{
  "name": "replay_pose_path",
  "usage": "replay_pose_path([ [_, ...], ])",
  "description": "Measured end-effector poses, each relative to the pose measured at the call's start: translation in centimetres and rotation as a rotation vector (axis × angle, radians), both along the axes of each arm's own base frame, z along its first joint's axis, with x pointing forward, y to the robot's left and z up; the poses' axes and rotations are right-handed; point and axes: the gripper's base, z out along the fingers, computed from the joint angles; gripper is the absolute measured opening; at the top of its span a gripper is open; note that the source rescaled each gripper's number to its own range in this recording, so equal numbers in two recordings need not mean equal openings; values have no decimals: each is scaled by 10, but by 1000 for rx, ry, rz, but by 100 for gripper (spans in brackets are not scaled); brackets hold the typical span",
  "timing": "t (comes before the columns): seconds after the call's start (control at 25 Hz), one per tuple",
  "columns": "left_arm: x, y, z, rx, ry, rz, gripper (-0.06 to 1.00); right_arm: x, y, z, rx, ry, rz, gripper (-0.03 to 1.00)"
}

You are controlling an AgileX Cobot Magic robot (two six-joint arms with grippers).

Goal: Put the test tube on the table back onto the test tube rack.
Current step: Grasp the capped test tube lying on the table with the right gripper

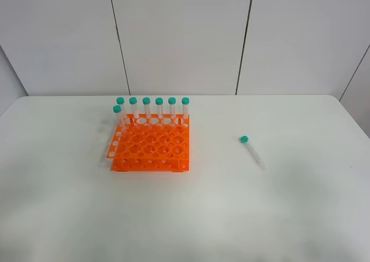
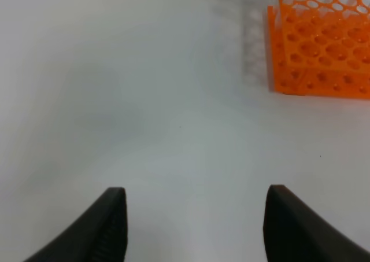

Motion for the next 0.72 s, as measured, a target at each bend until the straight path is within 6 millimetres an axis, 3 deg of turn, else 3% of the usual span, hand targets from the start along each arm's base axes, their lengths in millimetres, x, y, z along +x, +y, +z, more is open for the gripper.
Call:
replay_pose_path([
  [0.72, 0, 0, 0, 0, 0, 0, 100, 0, 0, 0, 0, 0, 0, 72],
])
